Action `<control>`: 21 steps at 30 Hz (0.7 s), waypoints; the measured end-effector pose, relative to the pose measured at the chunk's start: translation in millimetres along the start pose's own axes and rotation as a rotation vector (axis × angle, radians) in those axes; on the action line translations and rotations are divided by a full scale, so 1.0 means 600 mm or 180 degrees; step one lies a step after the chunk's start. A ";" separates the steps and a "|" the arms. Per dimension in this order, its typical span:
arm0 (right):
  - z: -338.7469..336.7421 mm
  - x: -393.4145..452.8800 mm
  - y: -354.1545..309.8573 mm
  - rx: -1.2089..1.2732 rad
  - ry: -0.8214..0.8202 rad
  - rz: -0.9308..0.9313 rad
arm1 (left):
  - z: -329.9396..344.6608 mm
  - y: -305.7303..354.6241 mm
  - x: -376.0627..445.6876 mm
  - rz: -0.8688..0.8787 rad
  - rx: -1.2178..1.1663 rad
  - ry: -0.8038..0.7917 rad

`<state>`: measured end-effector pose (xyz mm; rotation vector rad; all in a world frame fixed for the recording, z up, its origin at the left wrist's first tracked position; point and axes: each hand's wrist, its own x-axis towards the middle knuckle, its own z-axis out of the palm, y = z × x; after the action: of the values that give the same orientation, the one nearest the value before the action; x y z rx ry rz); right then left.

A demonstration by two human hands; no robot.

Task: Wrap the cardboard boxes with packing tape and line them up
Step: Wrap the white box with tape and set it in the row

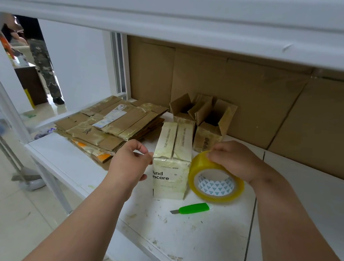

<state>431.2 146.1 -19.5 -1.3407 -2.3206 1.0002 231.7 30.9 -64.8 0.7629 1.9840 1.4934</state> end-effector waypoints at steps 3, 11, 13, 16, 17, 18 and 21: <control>0.007 -0.002 0.001 0.0007 0.0111 0.0043 | 0.000 -0.002 0.007 0.0326 0.0519 -0.0025; 0.033 -0.024 -0.003 0.0246 0.0305 0.0234 | 0.002 -0.013 -0.010 0.0115 -0.0293 -0.0190; 0.045 -0.030 0.000 0.0327 0.0371 0.0224 | -0.002 -0.017 -0.012 0.0118 -0.0441 -0.0377; 0.060 -0.039 0.002 0.0355 0.0549 0.0224 | -0.007 -0.025 -0.012 0.0307 -0.0508 -0.0449; 0.064 -0.041 0.003 0.0351 0.0595 0.0242 | -0.006 -0.027 -0.012 0.0392 -0.0513 -0.0456; 0.068 -0.042 0.004 0.0347 0.0627 0.0273 | -0.004 -0.029 -0.012 0.0474 -0.0492 -0.0464; 0.076 -0.046 0.004 0.0321 0.0718 0.0374 | 0.003 -0.030 -0.014 0.0641 -0.0280 -0.0515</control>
<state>422.3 104.5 -51.4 -1.4804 -2.0208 0.9326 236.5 22.0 -81.7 1.0365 1.7530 1.5667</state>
